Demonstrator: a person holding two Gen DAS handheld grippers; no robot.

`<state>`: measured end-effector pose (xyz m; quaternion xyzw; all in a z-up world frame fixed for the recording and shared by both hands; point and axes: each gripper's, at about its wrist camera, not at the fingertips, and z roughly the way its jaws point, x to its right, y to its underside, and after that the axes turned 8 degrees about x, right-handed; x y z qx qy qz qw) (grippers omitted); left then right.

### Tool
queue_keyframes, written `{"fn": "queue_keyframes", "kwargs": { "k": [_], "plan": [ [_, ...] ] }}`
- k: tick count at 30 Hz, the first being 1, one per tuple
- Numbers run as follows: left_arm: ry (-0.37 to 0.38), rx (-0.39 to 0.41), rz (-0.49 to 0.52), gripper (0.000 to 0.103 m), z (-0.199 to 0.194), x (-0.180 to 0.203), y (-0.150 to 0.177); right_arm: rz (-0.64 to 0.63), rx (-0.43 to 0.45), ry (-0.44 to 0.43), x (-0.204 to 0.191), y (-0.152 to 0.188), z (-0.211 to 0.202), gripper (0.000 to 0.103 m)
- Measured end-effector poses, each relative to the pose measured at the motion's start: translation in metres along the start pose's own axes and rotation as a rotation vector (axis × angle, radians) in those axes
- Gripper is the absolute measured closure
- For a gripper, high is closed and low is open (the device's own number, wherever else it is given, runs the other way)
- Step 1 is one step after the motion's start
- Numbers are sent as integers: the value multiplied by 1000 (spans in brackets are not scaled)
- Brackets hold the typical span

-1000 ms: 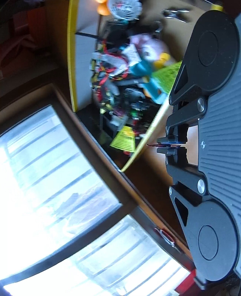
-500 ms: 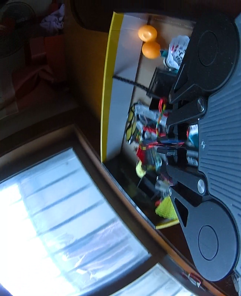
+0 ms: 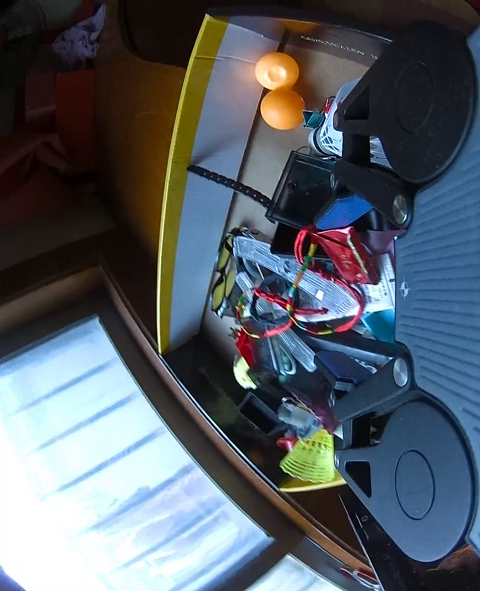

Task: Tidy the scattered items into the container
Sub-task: 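Open the right gripper to drop the wrapper into the box, then move both grippers toward the clear plastic triangle on the desk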

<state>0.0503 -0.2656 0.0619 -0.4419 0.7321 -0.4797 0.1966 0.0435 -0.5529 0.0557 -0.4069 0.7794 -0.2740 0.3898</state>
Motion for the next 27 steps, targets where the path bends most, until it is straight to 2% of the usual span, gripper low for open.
{"fn": "queue_keyframes", "kwargs": {
  "k": [2,3,6,9,14,17,21,27],
  "plan": [
    [2,-10,-56,33,14,8,-13,24,16,-11,1,-2,4,25],
    [27,-8,-71,33,18,11,-18,41,21,-13,3,-3,6,25],
    [31,-15,-75,28,28,16,-28,20,14,-51,8,0,4,19],
    [11,-61,-79,28,37,18,-26,8,-10,-23,16,5,3,15],
    [-4,-72,-54,27,36,15,-11,26,-20,-33,22,9,1,13],
    [-31,-92,-43,27,33,6,0,12,4,-53,20,10,-5,10],
    [-85,-114,-52,27,20,-14,11,-32,49,-35,13,12,-14,9],
    [-198,-84,-42,25,-23,-59,23,-94,71,-33,-5,13,-29,7]
  ]
}}
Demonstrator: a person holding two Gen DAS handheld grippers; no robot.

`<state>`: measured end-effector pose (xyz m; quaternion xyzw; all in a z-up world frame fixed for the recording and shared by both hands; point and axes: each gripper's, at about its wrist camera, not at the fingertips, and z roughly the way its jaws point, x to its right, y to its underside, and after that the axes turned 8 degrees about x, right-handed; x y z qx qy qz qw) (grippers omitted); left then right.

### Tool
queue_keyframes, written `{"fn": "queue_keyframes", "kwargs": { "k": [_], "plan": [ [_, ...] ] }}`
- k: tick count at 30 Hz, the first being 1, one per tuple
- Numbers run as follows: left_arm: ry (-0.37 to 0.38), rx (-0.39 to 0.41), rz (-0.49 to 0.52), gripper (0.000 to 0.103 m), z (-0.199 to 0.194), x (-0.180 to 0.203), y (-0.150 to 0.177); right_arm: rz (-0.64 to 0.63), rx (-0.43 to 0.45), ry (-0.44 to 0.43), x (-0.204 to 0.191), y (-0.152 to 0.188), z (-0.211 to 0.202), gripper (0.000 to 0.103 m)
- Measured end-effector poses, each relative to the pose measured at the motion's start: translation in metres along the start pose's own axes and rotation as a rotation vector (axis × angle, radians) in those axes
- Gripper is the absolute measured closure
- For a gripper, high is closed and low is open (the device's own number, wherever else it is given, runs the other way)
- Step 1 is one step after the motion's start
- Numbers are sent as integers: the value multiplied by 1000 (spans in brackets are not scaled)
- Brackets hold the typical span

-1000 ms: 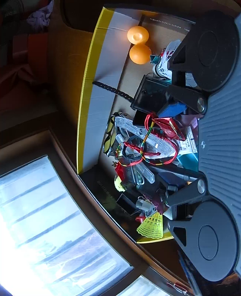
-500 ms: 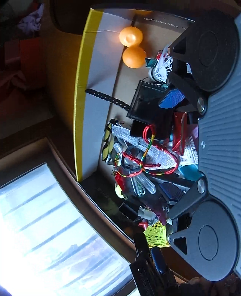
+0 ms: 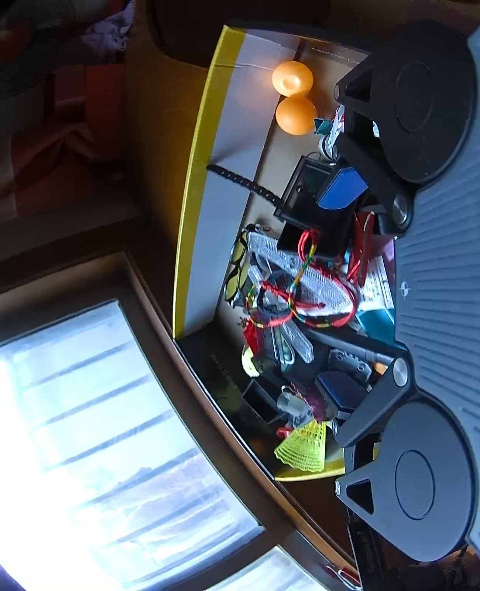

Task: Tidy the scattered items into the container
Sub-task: 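Move both grippers toward the clear plastic triangle on the desk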

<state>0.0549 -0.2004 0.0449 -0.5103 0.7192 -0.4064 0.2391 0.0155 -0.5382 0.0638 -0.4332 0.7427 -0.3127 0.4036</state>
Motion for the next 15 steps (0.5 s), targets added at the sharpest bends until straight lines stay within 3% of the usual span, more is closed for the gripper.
{"fn": "queue_keyframes", "kwargs": {
  "k": [7,11,15],
  "plan": [
    [-137,0,-61,23,-43,-100,26,-97,10,8,-64,2,-15,6],
    [-218,-4,-106,23,-69,-162,41,-195,-29,-103,-127,14,-25,6],
    [-306,11,-114,23,-101,-217,57,-281,-136,-243,-202,43,-17,6]
  ]
}}
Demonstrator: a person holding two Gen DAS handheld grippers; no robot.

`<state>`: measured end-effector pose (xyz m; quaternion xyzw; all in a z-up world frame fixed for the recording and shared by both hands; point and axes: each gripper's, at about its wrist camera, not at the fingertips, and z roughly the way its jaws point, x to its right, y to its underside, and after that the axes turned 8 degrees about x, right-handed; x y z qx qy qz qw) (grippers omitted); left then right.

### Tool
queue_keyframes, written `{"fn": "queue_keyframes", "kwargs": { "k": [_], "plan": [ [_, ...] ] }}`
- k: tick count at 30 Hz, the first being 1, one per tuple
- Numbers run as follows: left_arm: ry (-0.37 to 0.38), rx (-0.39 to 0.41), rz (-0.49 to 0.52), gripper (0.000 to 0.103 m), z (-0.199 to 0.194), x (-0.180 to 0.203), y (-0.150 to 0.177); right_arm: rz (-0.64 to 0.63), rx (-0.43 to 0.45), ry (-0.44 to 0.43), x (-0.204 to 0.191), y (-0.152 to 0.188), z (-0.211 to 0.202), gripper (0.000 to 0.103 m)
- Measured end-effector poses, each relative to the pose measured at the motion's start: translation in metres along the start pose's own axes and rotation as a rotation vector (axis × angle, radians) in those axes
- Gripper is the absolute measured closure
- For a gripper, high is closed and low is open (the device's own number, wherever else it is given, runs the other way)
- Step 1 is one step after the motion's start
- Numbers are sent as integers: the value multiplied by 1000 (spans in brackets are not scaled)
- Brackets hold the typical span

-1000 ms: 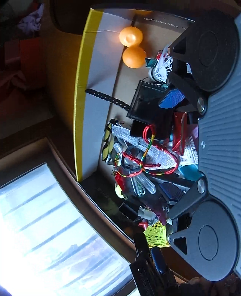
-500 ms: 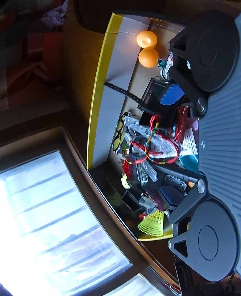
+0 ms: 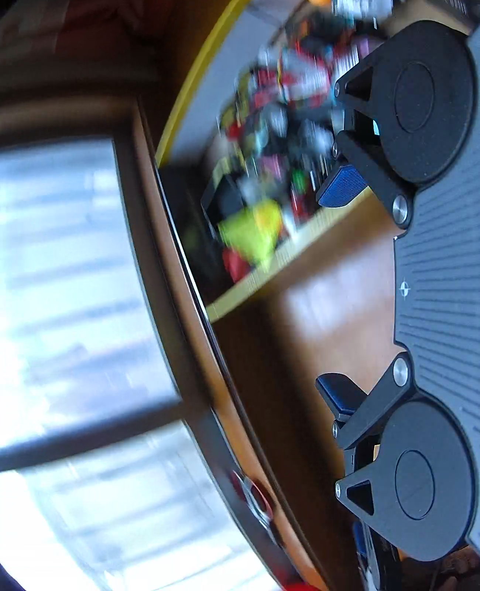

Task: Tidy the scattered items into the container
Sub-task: 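Move both grippers toward the clear plastic triangle on the desk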

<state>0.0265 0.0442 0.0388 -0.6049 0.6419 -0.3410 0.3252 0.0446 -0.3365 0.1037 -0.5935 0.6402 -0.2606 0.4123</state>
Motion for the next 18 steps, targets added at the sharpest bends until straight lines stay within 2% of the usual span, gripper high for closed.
{"fn": "queue_keyframes", "kwargs": {
  "k": [4,7,8,9,10,11,12,14,18],
  "plan": [
    [-82,6,-25,22,-11,-57,10,-73,-159,-159,-80,10,43,6],
    [-122,-3,-69,22,-15,-91,17,-182,-213,-259,-142,18,71,8],
    [-131,-2,-83,22,-17,-100,19,-222,-219,-297,-161,21,80,15],
    [-139,-2,-97,22,-19,-109,23,-265,-223,-336,-180,24,90,32],
    [-144,-2,-109,22,-21,-118,27,-311,-232,-368,-198,27,99,44],
    [-149,-5,-120,22,-23,-125,30,-361,-243,-391,-216,32,109,67],
    [-153,-10,-129,22,-23,-131,33,-401,-247,-404,-232,36,118,79],
    [-158,-23,-147,22,-24,-142,39,-461,-240,-443,-256,44,133,83],
    [-166,-27,-169,22,-25,-161,45,-541,-235,-497,-289,57,154,85]
  ]
}}
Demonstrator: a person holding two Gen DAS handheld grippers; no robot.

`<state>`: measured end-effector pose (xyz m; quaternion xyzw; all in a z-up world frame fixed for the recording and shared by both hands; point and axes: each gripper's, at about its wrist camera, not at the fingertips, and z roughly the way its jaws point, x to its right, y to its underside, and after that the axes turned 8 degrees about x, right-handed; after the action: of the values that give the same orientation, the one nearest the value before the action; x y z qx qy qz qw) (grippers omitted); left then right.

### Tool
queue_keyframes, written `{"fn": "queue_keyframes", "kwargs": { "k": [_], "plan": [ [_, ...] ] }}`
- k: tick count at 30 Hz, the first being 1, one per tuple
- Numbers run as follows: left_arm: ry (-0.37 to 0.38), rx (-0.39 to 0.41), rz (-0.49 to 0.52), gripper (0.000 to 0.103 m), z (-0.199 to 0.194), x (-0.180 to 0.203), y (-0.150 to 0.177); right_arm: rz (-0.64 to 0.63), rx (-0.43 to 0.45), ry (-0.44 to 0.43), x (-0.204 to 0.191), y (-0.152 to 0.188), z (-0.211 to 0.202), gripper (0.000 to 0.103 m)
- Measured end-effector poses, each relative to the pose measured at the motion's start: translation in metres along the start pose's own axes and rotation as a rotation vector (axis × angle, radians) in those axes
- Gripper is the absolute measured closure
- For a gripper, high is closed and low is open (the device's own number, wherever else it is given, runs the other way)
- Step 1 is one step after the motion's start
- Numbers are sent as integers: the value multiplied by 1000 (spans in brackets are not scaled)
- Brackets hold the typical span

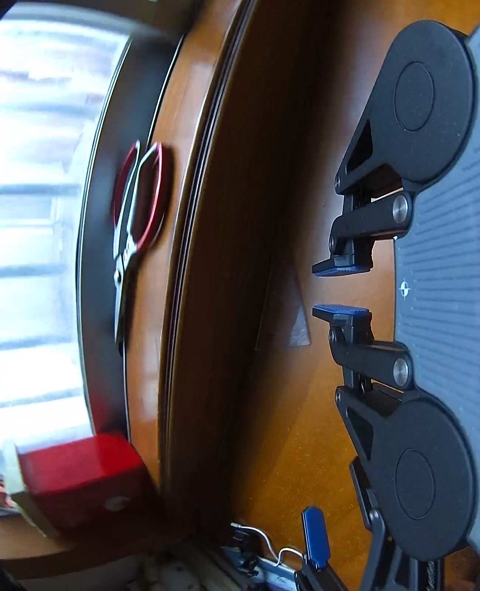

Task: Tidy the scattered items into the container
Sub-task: 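Move both grippers toward the clear plastic triangle on the desk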

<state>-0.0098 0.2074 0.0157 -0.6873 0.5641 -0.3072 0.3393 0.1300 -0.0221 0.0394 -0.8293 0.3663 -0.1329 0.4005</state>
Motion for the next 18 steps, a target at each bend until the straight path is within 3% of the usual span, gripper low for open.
{"fn": "queue_keyframes", "kwargs": {
  "k": [7,18],
  "plan": [
    [-7,6,-17,22,21,-11,-9,-16,-55,-22,-3,-11,42,85],
    [-25,-8,-26,22,52,-18,-16,-63,-53,-12,-8,-5,67,82]
  ]
}}
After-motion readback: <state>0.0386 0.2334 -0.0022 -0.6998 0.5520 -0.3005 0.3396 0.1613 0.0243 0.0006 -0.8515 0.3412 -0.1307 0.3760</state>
